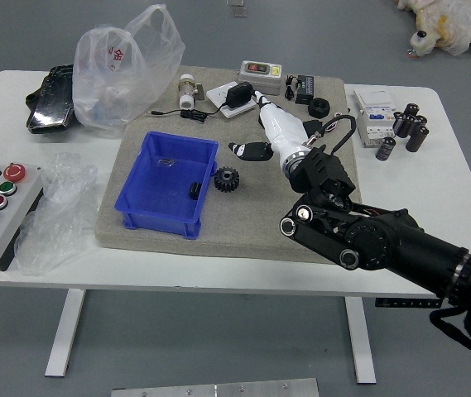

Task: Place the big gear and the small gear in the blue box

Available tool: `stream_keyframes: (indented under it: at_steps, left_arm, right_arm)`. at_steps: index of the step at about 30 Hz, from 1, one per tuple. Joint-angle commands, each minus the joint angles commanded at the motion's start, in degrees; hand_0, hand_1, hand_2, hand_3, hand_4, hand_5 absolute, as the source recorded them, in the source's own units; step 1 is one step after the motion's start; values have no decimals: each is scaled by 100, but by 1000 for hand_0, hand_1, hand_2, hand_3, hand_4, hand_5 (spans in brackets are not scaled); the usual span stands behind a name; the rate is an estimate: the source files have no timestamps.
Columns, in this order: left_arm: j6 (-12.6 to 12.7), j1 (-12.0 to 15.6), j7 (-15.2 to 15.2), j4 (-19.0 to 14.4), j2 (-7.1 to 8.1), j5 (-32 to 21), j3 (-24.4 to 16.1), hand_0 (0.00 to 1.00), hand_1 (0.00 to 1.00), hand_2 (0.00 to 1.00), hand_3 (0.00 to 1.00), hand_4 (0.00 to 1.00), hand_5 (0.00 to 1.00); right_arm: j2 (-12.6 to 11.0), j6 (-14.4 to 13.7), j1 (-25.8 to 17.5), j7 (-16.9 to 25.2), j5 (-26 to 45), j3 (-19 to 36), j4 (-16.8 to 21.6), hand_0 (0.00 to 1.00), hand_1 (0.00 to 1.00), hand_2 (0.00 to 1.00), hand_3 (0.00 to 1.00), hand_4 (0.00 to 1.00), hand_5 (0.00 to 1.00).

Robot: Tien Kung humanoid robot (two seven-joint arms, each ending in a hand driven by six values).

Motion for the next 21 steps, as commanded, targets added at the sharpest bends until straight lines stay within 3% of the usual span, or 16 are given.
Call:
stream_keyframes:
  at_steps: [1, 7, 21]
  left_arm:
    - [2, -1, -6, 1, 2, -6, 5, 684, 606, 572, 796, 728, 327]
    - [1, 27, 7, -1, -3, 2, -4, 684, 607, 572, 796, 728, 326]
    - [-3, 20, 8, 0, -7, 19, -9, 684, 607, 572, 796, 727, 326]
  right_arm:
    - [1, 1, -13, -1, 6, -5, -31, 648, 817, 924, 998, 738, 212]
    - [32, 52, -34, -30, 97, -128, -232, 653, 817, 921, 998, 718, 194]
    - [217, 351, 82, -96, 613, -963, -390, 663, 820, 921, 998, 754, 213]
